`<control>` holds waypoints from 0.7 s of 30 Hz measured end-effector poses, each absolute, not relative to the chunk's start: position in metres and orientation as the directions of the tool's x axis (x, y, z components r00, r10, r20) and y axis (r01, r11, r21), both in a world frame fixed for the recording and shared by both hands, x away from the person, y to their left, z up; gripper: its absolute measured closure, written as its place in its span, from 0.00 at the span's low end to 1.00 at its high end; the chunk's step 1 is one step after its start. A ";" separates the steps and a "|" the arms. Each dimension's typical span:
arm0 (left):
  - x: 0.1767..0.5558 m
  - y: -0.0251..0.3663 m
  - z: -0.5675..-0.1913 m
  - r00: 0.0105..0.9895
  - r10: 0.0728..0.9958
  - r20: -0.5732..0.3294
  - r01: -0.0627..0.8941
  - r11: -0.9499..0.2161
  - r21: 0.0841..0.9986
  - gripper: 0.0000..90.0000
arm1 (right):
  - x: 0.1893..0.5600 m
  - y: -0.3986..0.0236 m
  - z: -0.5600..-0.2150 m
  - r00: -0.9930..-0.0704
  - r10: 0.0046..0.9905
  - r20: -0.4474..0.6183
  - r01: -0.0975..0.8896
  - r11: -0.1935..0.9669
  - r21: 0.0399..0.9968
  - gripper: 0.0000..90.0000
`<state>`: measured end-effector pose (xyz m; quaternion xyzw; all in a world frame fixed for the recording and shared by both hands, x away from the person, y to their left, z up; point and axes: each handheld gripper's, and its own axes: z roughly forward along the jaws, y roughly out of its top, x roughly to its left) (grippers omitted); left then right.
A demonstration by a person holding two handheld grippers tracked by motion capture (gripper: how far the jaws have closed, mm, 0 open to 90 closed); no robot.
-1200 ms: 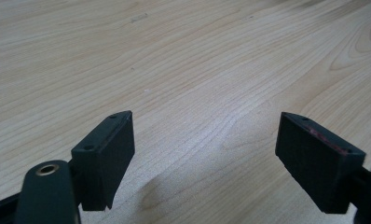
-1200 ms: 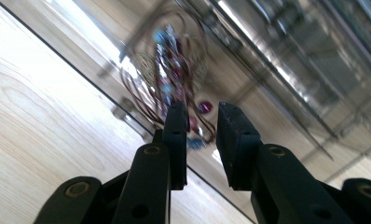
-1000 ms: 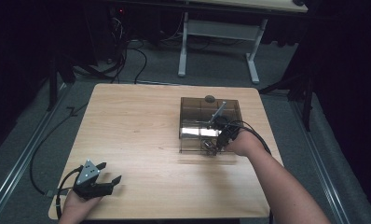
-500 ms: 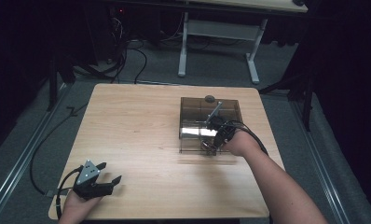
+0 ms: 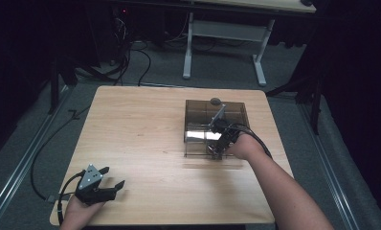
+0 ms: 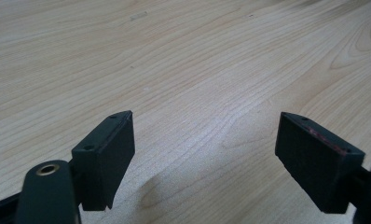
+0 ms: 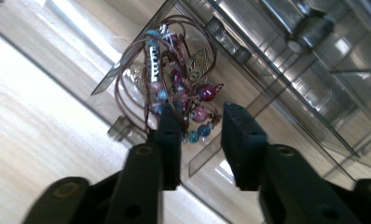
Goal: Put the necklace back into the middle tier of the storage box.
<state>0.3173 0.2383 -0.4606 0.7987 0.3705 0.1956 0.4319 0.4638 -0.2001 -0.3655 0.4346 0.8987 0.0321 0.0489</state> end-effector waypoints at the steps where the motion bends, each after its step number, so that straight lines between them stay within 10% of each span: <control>1: 0.317 0.238 -0.461 0.649 0.761 -0.008 0.423 -0.352 0.835 0.23 | 0.464 -0.200 -0.365 -0.617 0.784 -0.060 0.778 0.620 0.100 0.74; 10: 0.317 0.238 -0.461 0.648 0.762 -0.001 0.421 -0.357 0.834 0.23 | 0.451 -0.205 -0.345 -0.600 0.800 -0.028 0.791 0.598 0.127 0.69; 21: 0.317 0.238 -0.461 0.647 0.763 -0.002 0.424 -0.358 0.832 0.23 | 0.433 -0.201 -0.345 -0.640 0.769 0.000 0.759 0.631 0.161 0.99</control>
